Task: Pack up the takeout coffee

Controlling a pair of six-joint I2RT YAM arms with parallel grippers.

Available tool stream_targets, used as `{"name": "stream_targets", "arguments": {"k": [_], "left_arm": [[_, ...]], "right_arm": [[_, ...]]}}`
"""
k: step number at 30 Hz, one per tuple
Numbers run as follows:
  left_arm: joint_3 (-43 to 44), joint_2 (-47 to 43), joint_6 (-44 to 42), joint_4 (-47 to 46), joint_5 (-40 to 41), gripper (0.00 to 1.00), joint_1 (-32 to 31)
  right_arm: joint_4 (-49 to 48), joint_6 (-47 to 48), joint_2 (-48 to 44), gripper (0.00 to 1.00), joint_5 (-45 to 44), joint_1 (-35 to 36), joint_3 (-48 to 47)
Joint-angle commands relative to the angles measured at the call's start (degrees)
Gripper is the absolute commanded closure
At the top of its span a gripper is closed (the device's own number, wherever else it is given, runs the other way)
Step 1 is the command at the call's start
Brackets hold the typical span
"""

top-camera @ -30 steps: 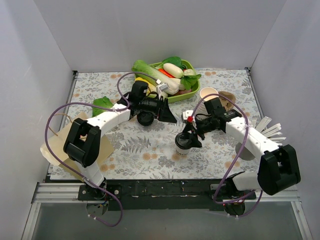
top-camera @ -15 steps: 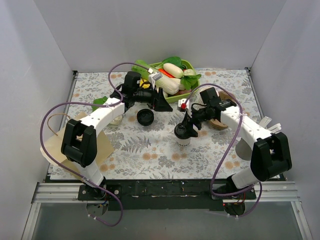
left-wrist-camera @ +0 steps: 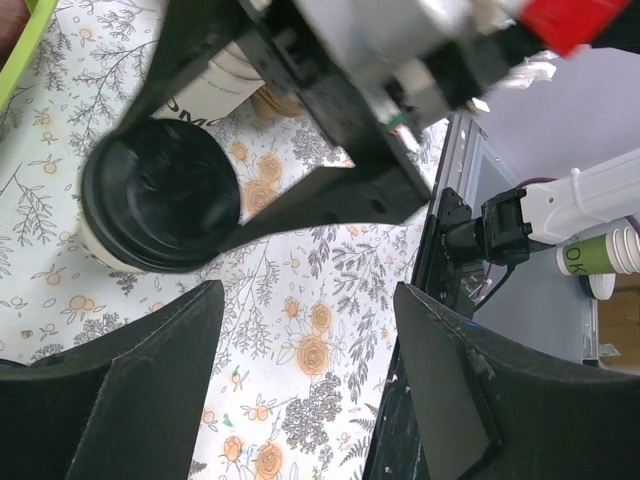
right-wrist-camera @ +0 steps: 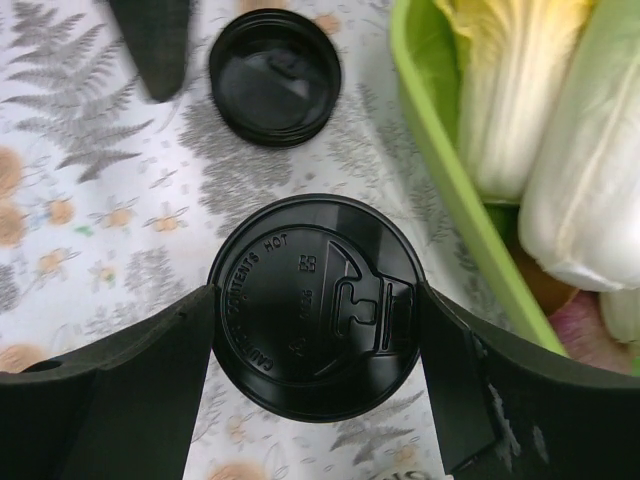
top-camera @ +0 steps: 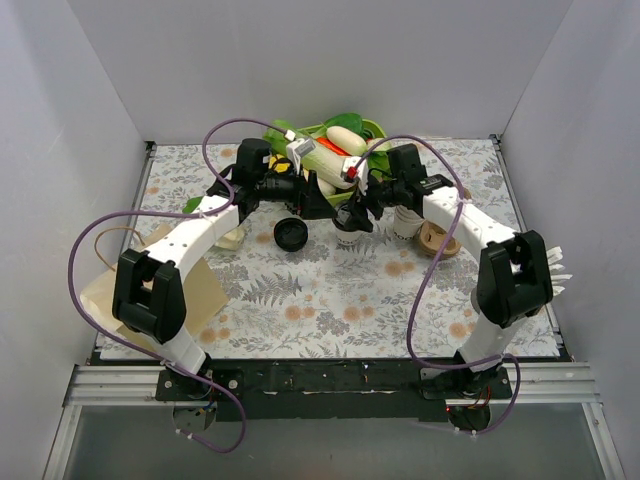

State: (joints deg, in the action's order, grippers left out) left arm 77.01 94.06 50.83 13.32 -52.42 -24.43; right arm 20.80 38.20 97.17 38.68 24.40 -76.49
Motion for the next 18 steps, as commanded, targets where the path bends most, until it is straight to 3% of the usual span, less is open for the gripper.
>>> {"name": "stream_targets", "arguments": {"k": [1, 10, 18], "left_arm": [[2.53, -4.06, -2.48, 2.49, 1.01, 0.31, 0.69], [1.82, -5.12, -2.75, 4.25, 1.97, 0.3, 1.05], [3.49, -3.98, -3.89, 4.87, 2.59, 0.25, 1.13]], "right_arm": [[-7.96, -2.95, 4.6, 0.52, -3.87, -0.15, -5.07], [-8.85, -2.6, 10.06, 0.46, -7.3, -0.58, -8.94], [-6.38, -4.97, 10.59, 0.23, -7.56, -1.11, -10.7]]}}
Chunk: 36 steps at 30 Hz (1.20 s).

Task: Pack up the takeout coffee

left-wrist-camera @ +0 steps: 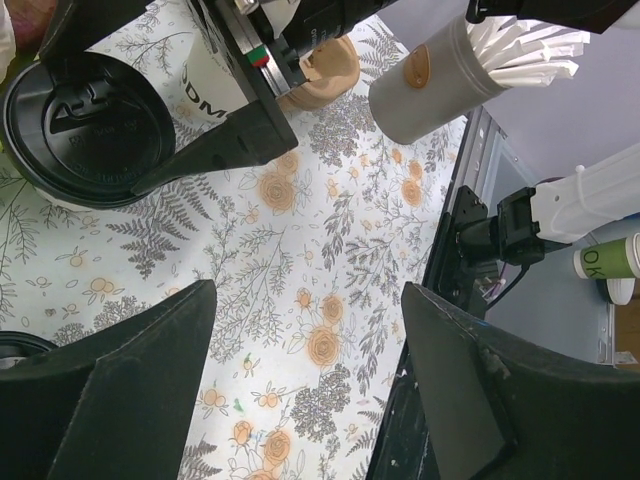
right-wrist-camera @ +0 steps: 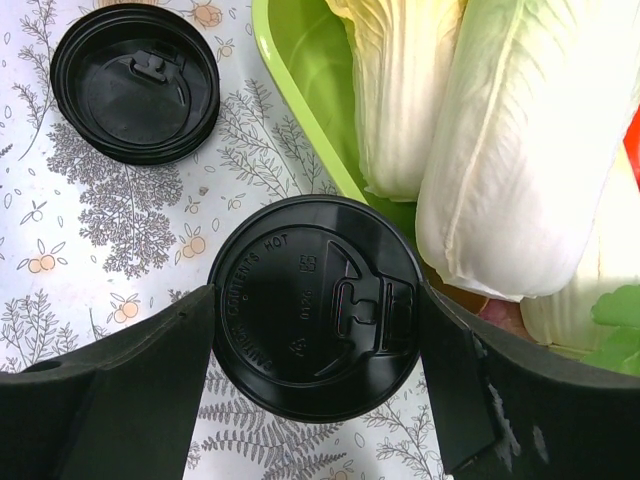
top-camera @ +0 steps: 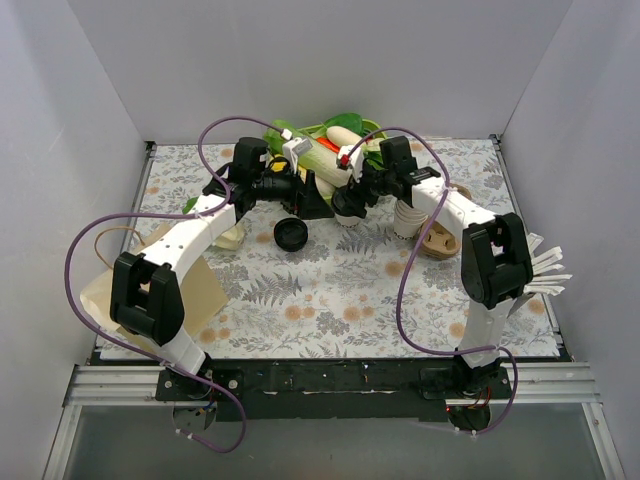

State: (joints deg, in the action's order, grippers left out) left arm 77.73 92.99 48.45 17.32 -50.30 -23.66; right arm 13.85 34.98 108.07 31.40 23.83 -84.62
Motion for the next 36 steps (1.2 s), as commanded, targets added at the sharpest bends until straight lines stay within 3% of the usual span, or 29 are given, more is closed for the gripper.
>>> {"name": "stream_targets", "arguments": {"k": [1, 8, 21, 29, 36], "left_arm": [[2.77, -2.73, -1.77, 0.87, 0.47, 0.24, 0.37], [5.84, -1.85, -6.33, 2.8, 0.12, 0.22, 0.37], [14.28, -1.06, -26.11, 21.96, 3.98, 0.21, 0.28], [16.57, -1.58, -28.67, 24.33, 8.64, 0.21, -0.42], [18.68, -3.17, -28.59, 23.02, 8.74, 0.21, -0.6]], "right_arm": [[0.65, -2.02, -0.75, 0.18, -0.37, -0.72, -2.66], [1.71, -3.25, -1.9, 0.11, 0.15, -1.16, -3.44], [2.67, -6.41, -1.98, 0.08, 2.7, -2.65, -6.17], [4.69, -8.09, -13.49, 0.05, 5.34, -2.92, -2.13], [19.98, -7.3, -27.27, 0.14, -1.5, -2.92, 1.2]]}}
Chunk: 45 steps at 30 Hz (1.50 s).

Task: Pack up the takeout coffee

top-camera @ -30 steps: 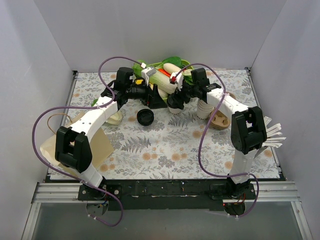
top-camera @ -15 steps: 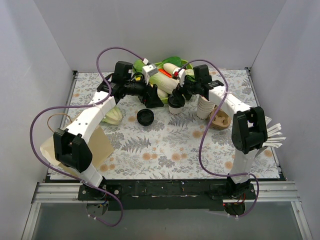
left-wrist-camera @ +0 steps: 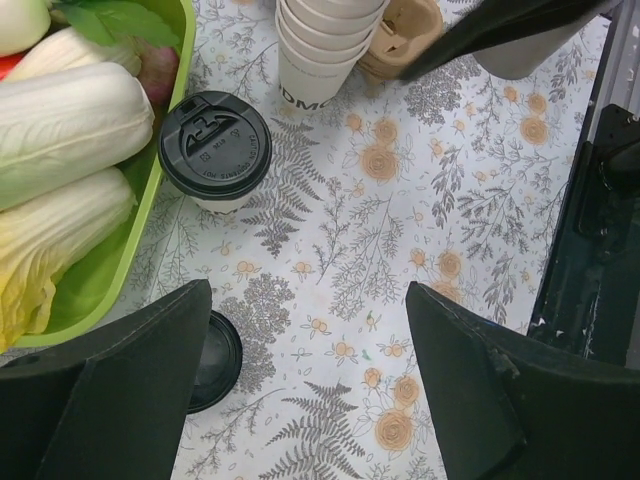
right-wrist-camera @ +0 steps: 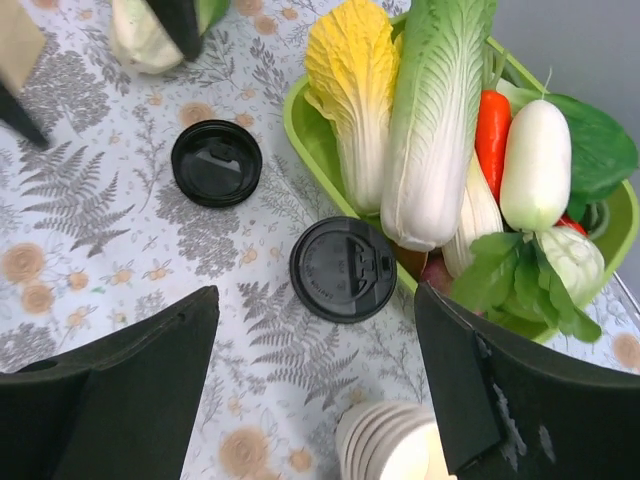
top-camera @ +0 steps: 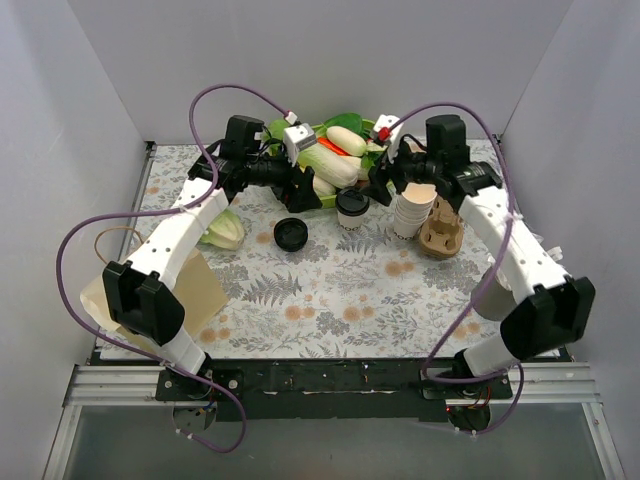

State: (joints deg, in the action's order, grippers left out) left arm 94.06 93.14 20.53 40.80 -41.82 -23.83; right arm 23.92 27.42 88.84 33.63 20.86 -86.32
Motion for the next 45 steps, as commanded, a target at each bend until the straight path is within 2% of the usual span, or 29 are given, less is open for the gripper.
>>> {"name": "stream_targets", "arguments": {"k": [1, 4, 8, 12, 15, 19, 20, 22, 29, 45], "left_arm": [[3.05, -2.97, -0.24, -0.63, -0.36, 0.21, -0.42], [3.32, -3.23, 1.61, -1.85, -2.29, 0.21, -0.42], [-1.75, -8.05, 5.47, -10.44, -2.56, 0.21, -0.42], [-5.55, -10.61, 5.57, -11.36, 0.16, 0.21, -2.44], [-6.87, -11.66, 5.39, -9.33, 1.12, 0.21, -2.53], [-6.61, -11.67, 2.24, -6.53, 6.39, 0.21, -3.05], [-6.61, -11.76, 0.84, -5.13, 11.8, 0.2, -4.02], [-7.48, -12.8, -2.24, -3.63, 15.44, 0.2, -7.97], [-10.48, -14.74, -2.08, -2.03, 15.01, 0.19, -8.95], [-8.37, -12.46, -1.2, -1.68, 15.28, 0.19, -8.77]], "right_arm": [[11.57, 0.35, -9.63, 0.15, -5.05, 0.06, 3.87], [17.28, 0.27, -15.7, 0.19, -12.69, -0.03, 7.56], [21.34, -1.13, -22.2, 0.24, -24.46, -1.08, 12.75], [20.29, -6.4, -24.33, 0.34, -24.57, -8.7, 14.87], [19.24, -11.5, -21.53, 0.39, -22.47, -15.47, 14.25], [19.06, -15.55, -14.59, 0.44, -23.87, -18.93, 11.8], [18.27, -16.16, -13.09, 0.45, -24.31, -19.19, 11.01], [17.22, -17.92, -8.87, 0.46, -26.14, -19.72, 10.39], [15.36, -23.38, 0.71, 0.51, -25.28, -23.24, 6.61], [14.57, -29.09, 11.44, 0.46, -25.72, -23.24, 1.25]]}}
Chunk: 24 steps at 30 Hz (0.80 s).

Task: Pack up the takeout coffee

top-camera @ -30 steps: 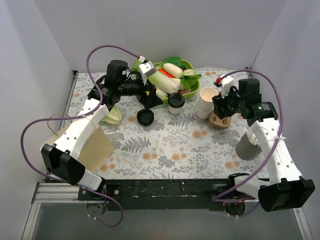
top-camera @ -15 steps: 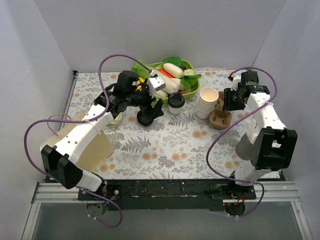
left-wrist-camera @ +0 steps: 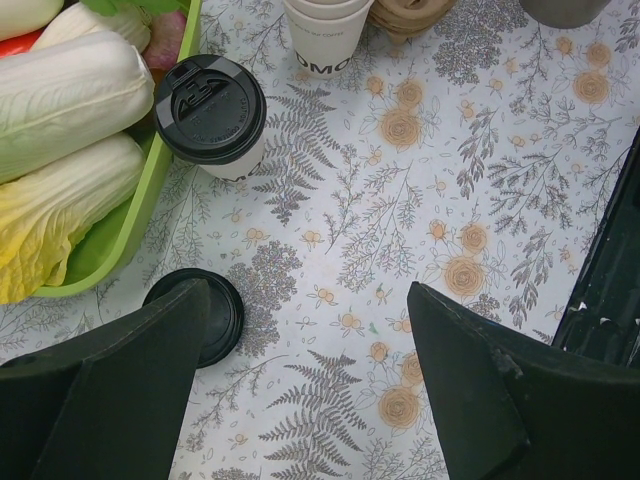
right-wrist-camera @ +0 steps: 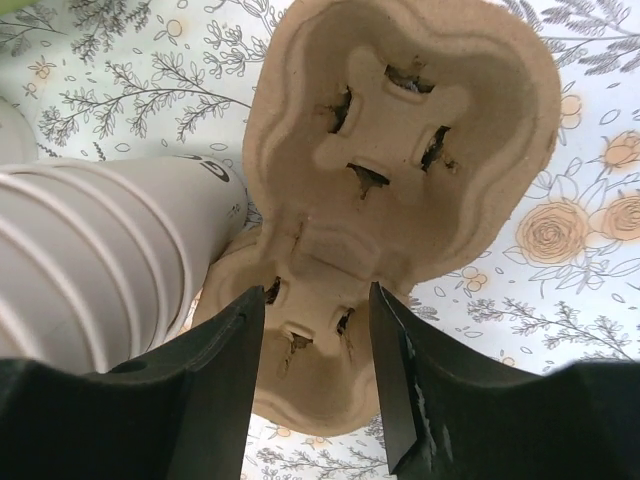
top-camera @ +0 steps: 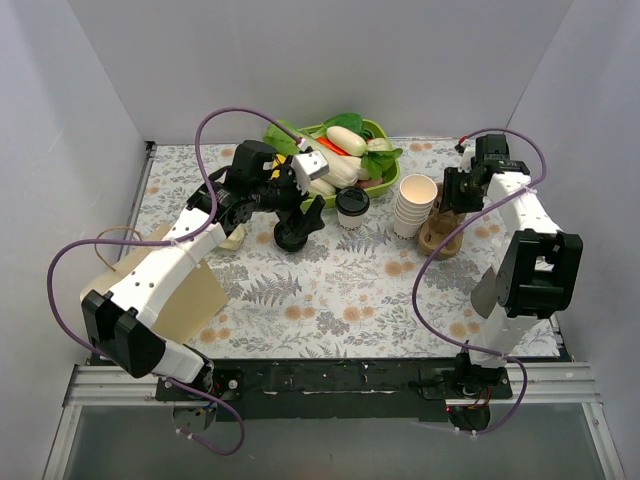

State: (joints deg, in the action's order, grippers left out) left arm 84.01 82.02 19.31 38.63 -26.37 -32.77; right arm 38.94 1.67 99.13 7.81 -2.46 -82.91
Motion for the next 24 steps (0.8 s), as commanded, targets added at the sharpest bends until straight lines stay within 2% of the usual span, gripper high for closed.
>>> {"name": "stream_targets", "arguments": {"k": [1, 15, 24], "left_arm": [[1.77, -1.16, -0.06, 0.48, -0.09, 0.19, 0.08], [1.42, -0.54, 0.11, 0.48, 0.44, 0.18, 0.43], [1.51, -0.19, 0.2, 0.13, 0.53, 0.18, 0.87]], "right_arm": [[-0.36, -3.6, 1.41, 0.46, 0.27, 0.09, -2.16], [-0.79, -6.68, 4.66, 0.43, -4.65, 0.09, -1.98], [-0.62, -7.12, 5.11, 0.44, -4.74, 1.14, -1.55]]}}
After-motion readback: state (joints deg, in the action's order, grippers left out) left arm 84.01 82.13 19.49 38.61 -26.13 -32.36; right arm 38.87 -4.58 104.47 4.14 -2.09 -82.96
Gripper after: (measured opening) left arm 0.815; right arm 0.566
